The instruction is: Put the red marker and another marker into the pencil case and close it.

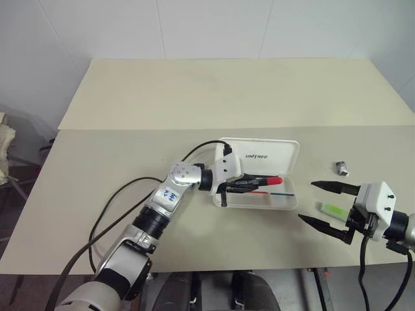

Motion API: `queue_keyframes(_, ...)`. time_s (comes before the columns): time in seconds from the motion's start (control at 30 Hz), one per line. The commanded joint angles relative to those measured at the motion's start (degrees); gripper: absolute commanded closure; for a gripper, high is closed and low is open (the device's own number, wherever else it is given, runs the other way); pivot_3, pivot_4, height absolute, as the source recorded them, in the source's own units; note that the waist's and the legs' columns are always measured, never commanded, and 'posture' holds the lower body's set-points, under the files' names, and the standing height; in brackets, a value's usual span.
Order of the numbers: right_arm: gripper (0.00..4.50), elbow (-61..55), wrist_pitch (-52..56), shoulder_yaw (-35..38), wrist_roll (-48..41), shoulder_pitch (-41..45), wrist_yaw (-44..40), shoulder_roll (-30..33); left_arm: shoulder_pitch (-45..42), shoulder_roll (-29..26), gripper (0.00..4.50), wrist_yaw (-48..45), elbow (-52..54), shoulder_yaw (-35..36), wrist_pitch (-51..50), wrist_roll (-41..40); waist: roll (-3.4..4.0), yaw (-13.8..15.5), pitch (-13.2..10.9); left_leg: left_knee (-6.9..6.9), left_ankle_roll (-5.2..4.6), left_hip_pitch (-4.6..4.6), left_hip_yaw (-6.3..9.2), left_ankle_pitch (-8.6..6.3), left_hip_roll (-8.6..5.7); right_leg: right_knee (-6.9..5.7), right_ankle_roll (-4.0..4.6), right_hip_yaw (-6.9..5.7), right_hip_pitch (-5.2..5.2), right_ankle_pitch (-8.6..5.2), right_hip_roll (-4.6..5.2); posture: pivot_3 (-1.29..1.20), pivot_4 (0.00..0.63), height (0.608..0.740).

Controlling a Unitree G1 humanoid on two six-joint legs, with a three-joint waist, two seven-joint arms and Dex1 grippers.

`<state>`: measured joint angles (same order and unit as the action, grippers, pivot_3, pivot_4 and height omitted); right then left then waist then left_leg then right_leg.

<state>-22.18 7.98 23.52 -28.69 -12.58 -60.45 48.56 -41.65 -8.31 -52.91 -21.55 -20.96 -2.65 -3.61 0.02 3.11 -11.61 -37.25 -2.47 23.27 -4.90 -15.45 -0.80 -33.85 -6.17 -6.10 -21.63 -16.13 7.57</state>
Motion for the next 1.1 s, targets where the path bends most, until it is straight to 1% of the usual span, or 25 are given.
queue_keyframes(0.03, 0.00, -3.30, 1.42, 3.12, -1.95, -0.64, 1.54, -0.35, -1.47, 1.64, 3.88, 0.27, -0.27, 0.42, 1.77, 0.03, -0.01, 0.02, 0.00, 0.00, -0.01, 0.00, 0.00, 0.00, 0.00, 0.00, 0.00, 0.00, 0.00, 0.00, 0.00, 0.00, 0.150, 0.740)
queue_keyframes(0.17, 0.00, -5.02, 2.89, 3.59, -2.57, -1.04, 2.55, -0.46, -1.72, 2.42, 3.88, 1.69, -1.27, 0.49, 2.56, 1.08, -0.01, 0.00, 0.00, 0.00, -0.01, 0.00, 0.00, 0.01, 0.00, 0.00, 0.00, -0.01, 0.00, 0.00, -0.01, 0.00, 0.150, 0.740)
queue_keyframes(0.2, 0.00, -5.18, 3.01, 3.78, -2.68, -1.24, 2.62, -0.53, -1.70, 2.59, 3.16, 1.69, -1.36, 0.51, 2.39, 1.06, -0.01, -0.01, 0.00, 0.00, -0.02, 0.00, 0.00, 0.01, 0.00, 0.00, 0.00, -0.01, 0.00, 0.00, -0.01, 0.00, 0.150, 0.740)
queue_keyframes(0.23, 0.00, -5.31, 3.10, 3.90, -2.77, -1.40, 2.70, -0.57, -1.68, 2.70, 2.94, 1.59, -1.40, 0.51, 2.20, 0.98, -0.01, 0.02, 0.00, 0.00, -0.02, 0.00, 0.00, 0.01, 0.00, 0.00, 0.00, -0.01, 0.00, 0.00, -0.01, 0.00, 0.150, 0.740)
queue_keyframes(0.37, 0.00, -5.58, 2.99, 4.91, -3.29, -2.66, 2.44, -0.80, -1.40, 3.27, 1.51, 2.89, -1.01, 0.92, 1.94, 0.94, -0.01, 0.06, 0.00, -0.02, -0.07, 0.00, 0.00, -0.01, 0.00, 0.00, 0.00, 0.00, 0.00, 0.00, 0.00, 0.00, 0.150, 0.740)
queue_keyframes(0.4, 0.00, -5.58, 2.87, 5.11, -3.38, -3.00, 2.35, -0.92, -1.20, 3.36, 1.25, 2.95, -0.68, 0.90, 1.81, 0.84, -0.01, 0.04, 0.00, -0.03, -0.08, 0.01, 0.00, 0.00, 0.00, 0.00, -0.01, 0.00, 0.00, 0.00, 0.00, 0.00, 0.150, 0.740)
queue_keyframes(0.47, 0.00, -5.57, 2.74, 5.33, -3.49, -3.42, 2.21, -1.05, -0.83, 3.57, 0.52, 2.87, -0.07, 1.02, 1.30, 0.38, -0.01, 0.02, 0.00, -0.02, -0.11, 0.01, 0.00, 0.01, 0.00, 0.00, -0.01, 0.00, 0.00, 0.00, 0.00, 0.00, 0.150, 0.740)
queue_keyframes(0.5, 0.00, -5.67, 2.80, 5.29, -3.46, -3.56, 2.29, -1.14, -0.45, 3.68, 0.22, 2.43, 0.71, 1.22, 1.24, -0.34, -0.01, 0.01, 0.00, -0.02, -0.12, 0.01, 0.00, 0.01, 0.00, 0.00, -0.01, -0.01, 0.00, 0.00, 0.00, 0.00, 0.150, 0.740)
queue_keyframes(0.53, 0.00, -5.66, 2.79, 5.43, -3.50, -3.73, 2.21, -1.17, -0.21, 3.84, 0.04, 2.18, 1.35, 1.29, 1.12, -0.80, -0.01, 0.00, 0.00, -0.02, -0.12, 0.01, 0.00, 0.01, 0.00, 0.00, -0.01, -0.01, 0.00, 0.00, -0.01, 0.00, 0.150, 0.740)
queue_keyframes(0.67, 0.00, -6.63, 4.17, 6.58, -4.41, -5.28, 2.99, -1.86, 1.89, 3.93, 0.04, -1.00, 6.67, 1.68, -0.36, -4.57, -0.01, 0.00, 0.00, -0.03, -0.12, 0.01, -0.01, 0.01, 0.00, -0.01, -0.01, 0.01, 0.00, 0.00, 0.00, 0.00, 0.150, 0.740)
queue_keyframes(0.77, 0.00, -7.90, 6.07, 8.12, -5.67, -7.16, 4.11, -2.61, 4.33, 2.84, 0.04, -2.35, 12.06, 2.85, -3.03, -7.69, -0.01, -0.01, 0.00, -0.01, -0.17, 0.01, 0.00, 0.05, 0.01, 0.00, -0.01, 0.01, 0.00, 0.00, 0.00, 0.00, 0.150, 0.740)
queue_keyframes(0.9, 0.00, -9.96, 8.65, 12.06, -7.37, -11.40, 4.38, -3.01, 8.63, -0.05, 0.04, -2.37, 19.42, 4.17, -5.33, -9.67, 0.00, -0.05, 0.01, -0.02, -0.25, -0.01, 0.00, 0.10, 0.01, -0.02, 0.00, 0.05, 0.01, 0.00, 0.00, 0.00, 0.150, 0.740)
queue_keyframes(1.03, 0.00, -11.85, 10.42, 14.01, -7.26, -14.30, 5.73, -3.57, 12.33, -3.16, 0.04, -2.50, 23.80, 5.80, -5.71, -11.04, -0.01, -0.16, 0.02, -0.01, -0.25, -0.06, 0.00, -0.12, 0.03, -0.04, 0.00, 0.07, 0.03, 0.00, -0.01, 0.00, 0.150, 0.740)
queue_keyframes(1.1, 0.00, -13.07, 13.19, 16.90, -7.10, -16.55, 8.57, -4.55, 16.63, -6.64, 0.04, -2.79, 28.08, 8.17, -5.99, -12.68, 0.03, -0.22, 0.04, -0.04, -0.26, -0.06, 0.00, -0.13, 0.03, -0.06, 0.00, 0.08, 0.03, 0.01, -0.01, 0.00, 0.150, 0.740)
